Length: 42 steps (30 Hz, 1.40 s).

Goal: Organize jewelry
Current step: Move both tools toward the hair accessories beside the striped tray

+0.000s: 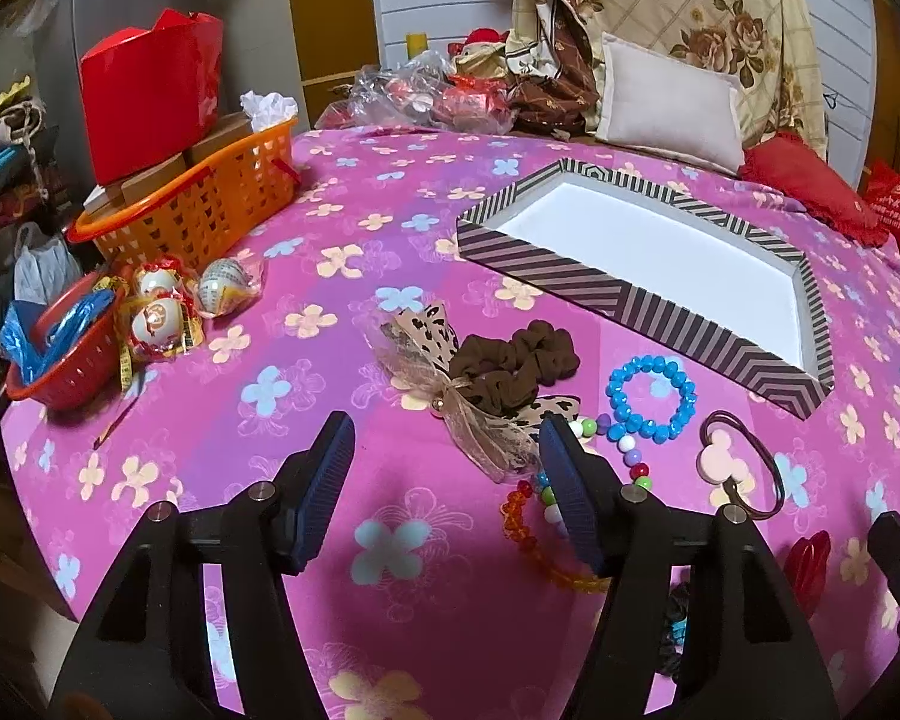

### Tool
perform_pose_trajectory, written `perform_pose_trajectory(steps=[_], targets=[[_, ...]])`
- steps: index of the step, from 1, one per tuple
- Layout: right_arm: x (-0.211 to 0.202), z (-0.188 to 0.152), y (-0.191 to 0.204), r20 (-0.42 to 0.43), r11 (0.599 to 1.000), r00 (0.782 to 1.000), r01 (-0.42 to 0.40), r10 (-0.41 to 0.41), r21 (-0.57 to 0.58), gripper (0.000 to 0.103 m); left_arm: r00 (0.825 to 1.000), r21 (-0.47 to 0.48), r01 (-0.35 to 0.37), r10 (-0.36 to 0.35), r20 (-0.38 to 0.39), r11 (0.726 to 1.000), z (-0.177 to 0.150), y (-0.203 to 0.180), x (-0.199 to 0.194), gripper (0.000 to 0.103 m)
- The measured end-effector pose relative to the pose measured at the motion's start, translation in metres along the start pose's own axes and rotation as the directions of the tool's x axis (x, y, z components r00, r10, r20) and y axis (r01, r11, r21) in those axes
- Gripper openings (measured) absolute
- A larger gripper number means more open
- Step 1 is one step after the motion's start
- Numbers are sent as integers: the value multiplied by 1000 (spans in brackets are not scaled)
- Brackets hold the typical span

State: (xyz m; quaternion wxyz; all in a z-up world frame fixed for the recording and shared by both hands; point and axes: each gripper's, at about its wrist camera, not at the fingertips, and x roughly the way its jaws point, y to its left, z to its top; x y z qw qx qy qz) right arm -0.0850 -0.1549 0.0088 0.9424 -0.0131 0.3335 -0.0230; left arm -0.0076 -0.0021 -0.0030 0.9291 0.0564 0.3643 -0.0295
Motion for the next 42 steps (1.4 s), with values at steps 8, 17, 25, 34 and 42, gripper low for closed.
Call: perform_pose_trajectory(steps=[8,17,25,34,42], targets=[[-9,-2,1,-7,1000,1000,-8,8,22,103,999,-10,28,-28,-23,1000,-5,1,-7,64],[-23,-4,8,-26,997,997,68,-66,47,103,1000,19,29,-29,-9,999,-19,-3,-33,64],[-26,-10,14,-53,996,997,56,-52,73,103,999,-18,48,-48,-3,999,-39,2,-43,64],[-22,-12,17,-76,996,996,51,-45,75,103,998,-32,58,-59,-28,998,-46,3,-45,64],[-18,-14,16,-88,996,995,48,-41,69,103,998,-30,45,-46,-33,999,-49,5,-41,64]])
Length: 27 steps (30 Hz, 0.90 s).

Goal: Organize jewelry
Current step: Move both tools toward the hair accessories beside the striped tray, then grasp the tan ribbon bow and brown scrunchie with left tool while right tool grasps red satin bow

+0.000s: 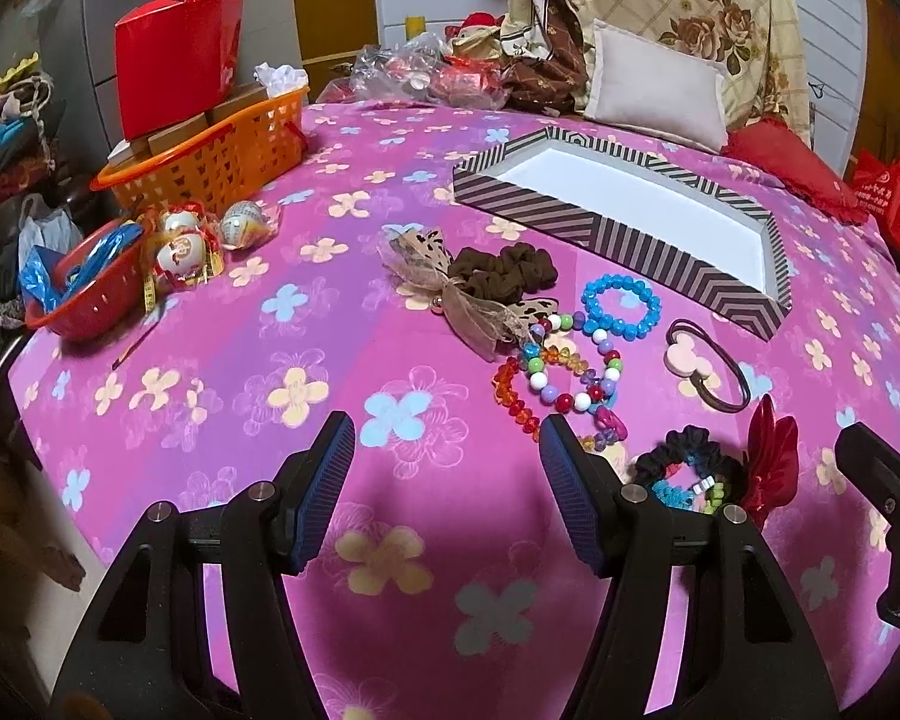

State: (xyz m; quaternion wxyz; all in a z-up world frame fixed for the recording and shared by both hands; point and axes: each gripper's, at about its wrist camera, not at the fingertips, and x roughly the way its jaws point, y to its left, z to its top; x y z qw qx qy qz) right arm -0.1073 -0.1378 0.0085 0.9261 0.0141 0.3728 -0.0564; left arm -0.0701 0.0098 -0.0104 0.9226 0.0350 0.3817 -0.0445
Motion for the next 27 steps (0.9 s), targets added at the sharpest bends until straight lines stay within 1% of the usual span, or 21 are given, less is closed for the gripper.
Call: perform_pose_trajectory(steps=[5,8,10,12,17,20,23,25,27], targets=[[-2,0,-12,9,1000,1000,6,-7,13,103,1000,-2,1,-1,-1,1000,-1,1,1,64],[-4,0,-23,16,998,999,-43,42,38,103,1000,-9,15,-15,-7,1000,-2,3,4,64],[-3,0,-26,9,997,998,-58,57,50,100,1000,-16,22,-22,-11,1000,-4,4,6,64],[1,-1,-24,-8,995,996,-83,84,46,95,999,-18,31,-31,-22,999,-4,5,9,64],[9,-8,-4,-61,986,985,-164,164,5,93,998,-47,41,-43,-48,998,3,16,14,64],[19,-14,5,-103,985,980,-172,172,1,93,996,-85,41,-48,-75,996,7,29,20,64],[31,-19,5,-126,986,978,-166,168,31,93,995,-129,27,-39,-91,991,10,45,27,64],[41,-21,5,-142,983,973,-174,181,56,93,994,-145,11,-27,-109,989,11,52,30,64],[46,-22,3,-145,981,971,-179,188,72,93,992,-164,10,-30,-119,986,12,57,34,64]])
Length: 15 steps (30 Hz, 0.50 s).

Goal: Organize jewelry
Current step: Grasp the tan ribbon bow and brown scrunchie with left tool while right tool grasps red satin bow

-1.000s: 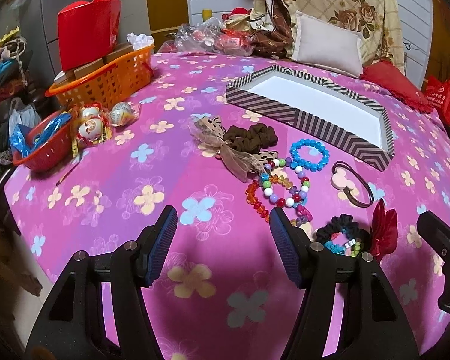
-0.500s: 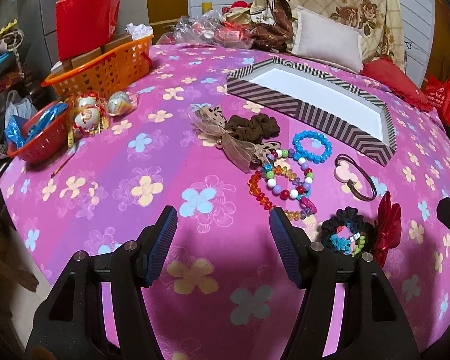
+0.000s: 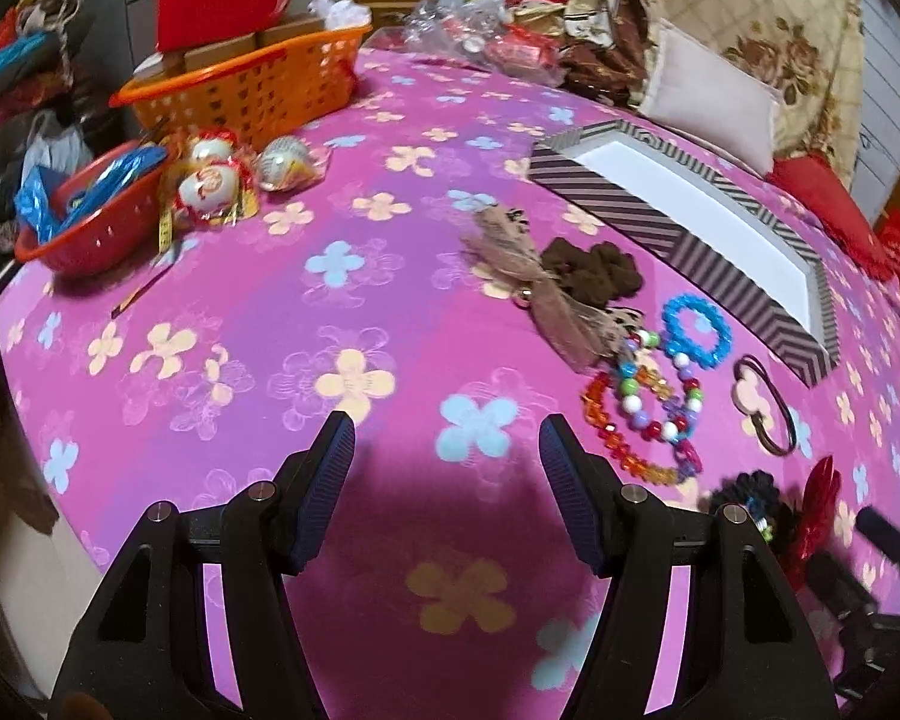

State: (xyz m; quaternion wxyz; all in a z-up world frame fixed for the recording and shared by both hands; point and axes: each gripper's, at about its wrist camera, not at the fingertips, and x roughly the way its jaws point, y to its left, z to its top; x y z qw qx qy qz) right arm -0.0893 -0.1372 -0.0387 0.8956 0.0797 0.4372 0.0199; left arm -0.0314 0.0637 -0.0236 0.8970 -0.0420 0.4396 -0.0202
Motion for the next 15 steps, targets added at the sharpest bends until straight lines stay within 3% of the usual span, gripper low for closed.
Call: perform_pose_trajectory(steps=[7,15], targets=[[2,0,-1,-2,996,997,-71,71,45,93,999,9,-23,23,-21,1000,4,-2,4,64],[8,2,-4,-6,997,998,-62,62,52,93,1000,7,-4,4,-15,1000,21,-6,13,64]])
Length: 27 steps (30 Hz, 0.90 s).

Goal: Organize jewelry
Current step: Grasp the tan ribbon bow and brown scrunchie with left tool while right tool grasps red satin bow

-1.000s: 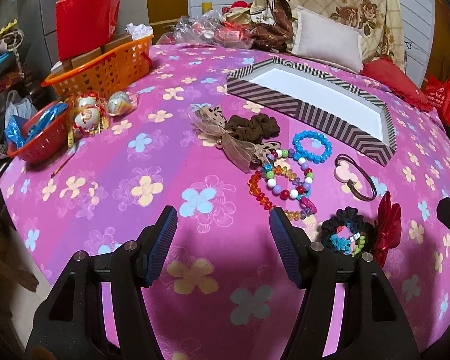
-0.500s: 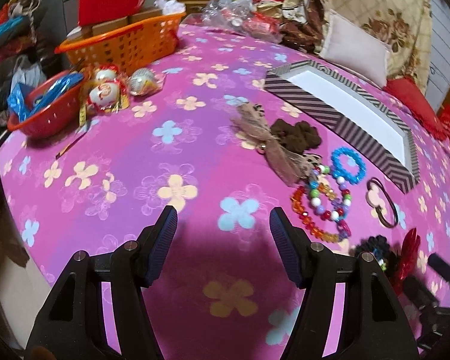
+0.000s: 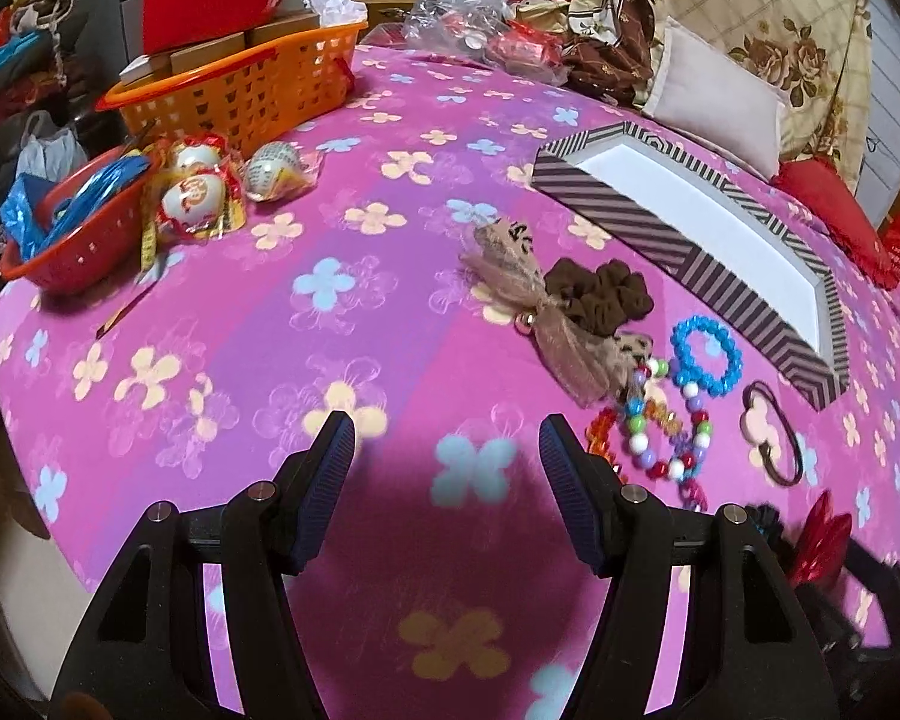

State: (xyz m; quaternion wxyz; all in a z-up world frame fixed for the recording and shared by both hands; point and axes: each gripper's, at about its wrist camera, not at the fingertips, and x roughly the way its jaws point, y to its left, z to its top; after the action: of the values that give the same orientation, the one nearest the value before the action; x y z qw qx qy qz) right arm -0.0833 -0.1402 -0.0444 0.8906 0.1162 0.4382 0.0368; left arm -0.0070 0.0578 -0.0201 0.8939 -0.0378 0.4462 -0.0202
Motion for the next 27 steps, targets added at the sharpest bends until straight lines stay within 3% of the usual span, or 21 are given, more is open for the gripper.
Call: perform_pose_trajectory(steps=[9,12,15,19,24,27], targets=[[-2,1,-5,-4,1000,1000,-15,15,-14,93,994,-92,62,-70,-86,994,54,-12,32,64],[-1,-1,-4,-11,1000,1000,-17,17,-21,93,988,-137,55,-74,-134,989,66,-17,53,66],[-1,-2,-5,-11,1000,1000,-20,20,-17,93,985,-108,14,-32,-169,994,66,-26,73,66],[4,-3,-2,-16,999,999,-31,31,-10,93,990,-51,-10,3,-138,999,61,-36,78,66],[6,-3,8,6,1000,1000,-27,27,-14,93,989,-62,11,-20,-144,998,62,-36,84,66],[6,-1,12,25,999,999,-35,35,-10,93,990,-52,18,-25,-136,999,64,-38,85,53]])
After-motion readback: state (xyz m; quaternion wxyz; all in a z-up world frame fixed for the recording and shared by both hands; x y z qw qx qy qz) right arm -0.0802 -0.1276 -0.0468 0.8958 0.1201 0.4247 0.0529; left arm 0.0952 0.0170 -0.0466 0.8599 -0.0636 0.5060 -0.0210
